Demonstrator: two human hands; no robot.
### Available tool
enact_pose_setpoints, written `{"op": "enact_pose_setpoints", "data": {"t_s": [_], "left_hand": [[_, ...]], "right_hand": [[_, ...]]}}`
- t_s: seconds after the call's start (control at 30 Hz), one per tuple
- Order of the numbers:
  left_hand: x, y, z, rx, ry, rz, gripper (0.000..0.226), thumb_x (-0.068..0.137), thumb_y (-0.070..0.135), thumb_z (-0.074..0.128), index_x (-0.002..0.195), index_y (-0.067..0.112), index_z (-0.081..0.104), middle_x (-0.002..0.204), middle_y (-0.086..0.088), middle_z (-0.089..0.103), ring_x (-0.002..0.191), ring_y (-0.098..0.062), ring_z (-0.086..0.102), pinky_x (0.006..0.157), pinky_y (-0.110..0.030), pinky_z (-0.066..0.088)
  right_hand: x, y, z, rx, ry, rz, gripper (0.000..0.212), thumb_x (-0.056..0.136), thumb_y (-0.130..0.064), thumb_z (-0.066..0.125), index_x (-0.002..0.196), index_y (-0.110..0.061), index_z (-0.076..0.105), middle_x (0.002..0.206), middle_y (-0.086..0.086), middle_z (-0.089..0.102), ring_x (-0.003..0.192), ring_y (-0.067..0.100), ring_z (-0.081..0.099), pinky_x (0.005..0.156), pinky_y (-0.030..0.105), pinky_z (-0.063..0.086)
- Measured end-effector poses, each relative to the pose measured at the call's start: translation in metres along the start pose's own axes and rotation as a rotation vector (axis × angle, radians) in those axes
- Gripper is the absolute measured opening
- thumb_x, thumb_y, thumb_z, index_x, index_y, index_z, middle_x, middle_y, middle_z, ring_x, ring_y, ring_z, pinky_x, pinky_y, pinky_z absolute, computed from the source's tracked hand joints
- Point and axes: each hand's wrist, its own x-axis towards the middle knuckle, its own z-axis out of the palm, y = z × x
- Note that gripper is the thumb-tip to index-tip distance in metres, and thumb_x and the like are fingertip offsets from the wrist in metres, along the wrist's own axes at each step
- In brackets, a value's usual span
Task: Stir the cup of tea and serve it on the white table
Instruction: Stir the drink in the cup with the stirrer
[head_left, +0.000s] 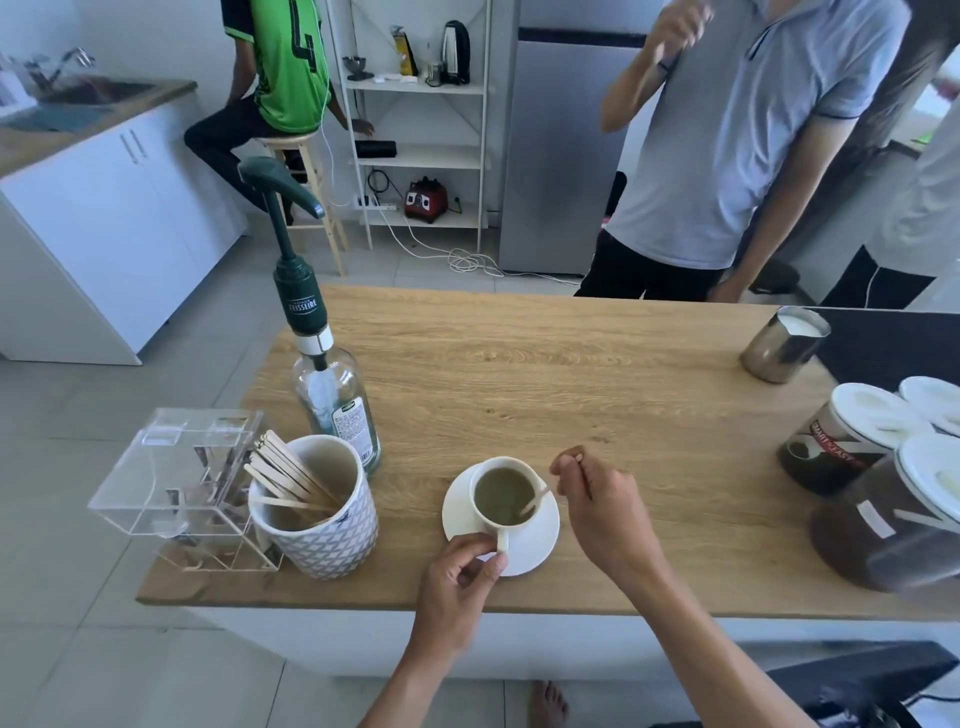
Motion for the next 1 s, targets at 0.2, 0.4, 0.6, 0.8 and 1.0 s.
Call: {"op": "enact_pose_setpoints", "data": {"t_s": [0.2,0.4,0.6,0.8,1.0], "left_hand": [[0.001,0.000,0.000,-0.006,-0.007,-0.025,0.012,0.083,0.030,0.073,0.093,0.027,0.077,0.094,0.003,0.072,0.063,-0.007,0.057,0.061,-0.020,0.045],[-0.001,0.003,0.000,-0.008,-0.015,-0.063,0.013,0.081,0.032,0.072,0.094,0.032,0.077,0.096,0.002,0.073,0.070,-0.008,0.063,0.065,-0.025,0.048],[-0.001,0.003,-0.001,-0.001,-0.009,-0.084,0.011,0.087,0.022,0.075,0.094,0.030,0.078,0.095,-0.003,0.072,0.070,-0.006,0.063,0.065,-0.021,0.048],[0.000,0.006,0.000,0.004,-0.012,-0.090,0.017,0.088,0.018,0.073,0.092,0.034,0.077,0.095,0.000,0.071,0.072,-0.005,0.064,0.067,-0.024,0.048],[0.000,0.005,0.000,-0.003,-0.008,-0.085,0.018,0.088,0.018,0.074,0.091,0.035,0.077,0.091,-0.002,0.072,0.069,-0.006,0.063,0.067,-0.027,0.048]], "right_hand": [[0.001,-0.005,0.005,0.048,-0.111,-0.075,0.021,0.099,-0.022,0.047,0.093,-0.022,0.067,0.078,-0.011,0.070,0.079,0.008,0.067,0.074,0.030,0.052],[-0.004,0.005,-0.008,-0.105,-0.010,-0.076,0.023,0.100,-0.026,0.044,0.090,-0.021,0.064,0.079,-0.007,0.068,0.077,0.018,0.064,0.071,0.038,0.051],[-0.006,0.000,0.000,-0.017,-0.118,-0.095,0.025,0.099,-0.024,0.047,0.097,-0.018,0.071,0.084,-0.008,0.073,0.079,0.010,0.066,0.073,0.028,0.050],[-0.004,0.004,-0.007,-0.091,-0.019,-0.080,0.025,0.101,-0.025,0.043,0.101,-0.016,0.067,0.090,-0.007,0.071,0.083,0.013,0.065,0.072,0.029,0.050],[-0.015,0.000,-0.004,-0.062,-0.129,-0.086,0.026,0.100,-0.027,0.044,0.095,-0.018,0.068,0.081,-0.007,0.070,0.073,0.009,0.062,0.068,0.031,0.050]]}}
